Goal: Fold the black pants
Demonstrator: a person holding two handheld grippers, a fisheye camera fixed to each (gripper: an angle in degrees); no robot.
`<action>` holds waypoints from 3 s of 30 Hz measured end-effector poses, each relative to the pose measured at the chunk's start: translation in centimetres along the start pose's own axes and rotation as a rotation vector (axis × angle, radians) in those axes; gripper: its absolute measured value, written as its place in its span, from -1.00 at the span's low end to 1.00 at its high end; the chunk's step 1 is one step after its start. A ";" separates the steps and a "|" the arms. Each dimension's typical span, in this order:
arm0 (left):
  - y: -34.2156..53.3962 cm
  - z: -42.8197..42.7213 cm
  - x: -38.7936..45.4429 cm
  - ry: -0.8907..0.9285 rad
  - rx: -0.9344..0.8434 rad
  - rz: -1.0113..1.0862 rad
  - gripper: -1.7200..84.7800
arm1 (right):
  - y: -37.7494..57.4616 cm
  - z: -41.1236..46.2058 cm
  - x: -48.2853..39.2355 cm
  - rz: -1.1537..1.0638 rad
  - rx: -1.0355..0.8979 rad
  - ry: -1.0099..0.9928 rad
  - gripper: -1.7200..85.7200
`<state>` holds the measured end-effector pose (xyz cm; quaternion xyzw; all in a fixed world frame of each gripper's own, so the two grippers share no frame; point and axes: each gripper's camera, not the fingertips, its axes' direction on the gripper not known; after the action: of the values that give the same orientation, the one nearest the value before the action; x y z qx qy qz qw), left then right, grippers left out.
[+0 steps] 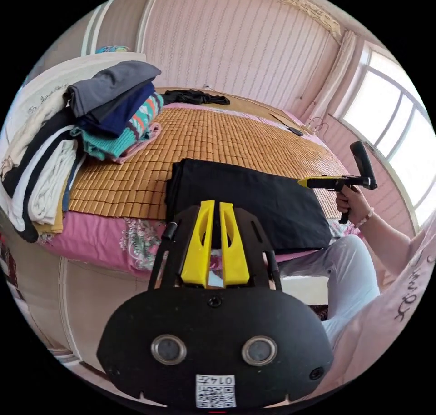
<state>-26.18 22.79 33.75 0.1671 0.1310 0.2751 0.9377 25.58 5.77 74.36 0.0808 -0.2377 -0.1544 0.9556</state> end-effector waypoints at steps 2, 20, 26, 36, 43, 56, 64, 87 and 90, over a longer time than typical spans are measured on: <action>0.1 1.8 3.9 0.113 -0.031 0.122 -0.97 | 2.3 -0.7 1.0 0.050 -0.038 0.084 -0.95; 5.9 11.7 19.1 0.083 -0.293 0.447 -0.98 | -13.8 12.8 -0.3 -0.180 -0.414 0.259 -0.97; 7.4 12.7 20.0 0.097 -0.333 0.470 -0.98 | -15.0 13.0 2.2 -0.168 -0.430 0.218 -0.97; 8.5 8.2 23.4 0.206 -0.083 0.561 -0.85 | -1.2 -4.7 12.3 0.195 -0.120 0.082 -0.90; 9.7 8.6 28.2 0.316 -0.115 0.670 -0.78 | 10.8 -5.6 16.3 0.430 -0.270 -0.066 -0.69; 10.7 11.5 33.0 0.300 -0.161 0.759 -0.65 | 12.5 -8.4 17.4 0.351 -0.328 -0.156 -0.94; 8.6 12.1 31.0 0.261 -0.137 0.624 -0.88 | 13.7 -14.6 18.6 0.276 -0.097 -0.429 -0.95; 2.4 10.3 29.5 0.697 0.044 0.603 -0.89 | 21.8 -25.1 33.6 0.594 0.438 -0.281 -0.94; 0.5 10.7 29.6 0.813 0.087 0.504 -0.89 | 23.2 -30.6 32.8 0.580 0.467 -0.191 -0.93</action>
<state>1.26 37.20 39.12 0.1117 0.4537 0.5313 0.7067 73.72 19.10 66.93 0.2110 -0.3674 0.1739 0.8890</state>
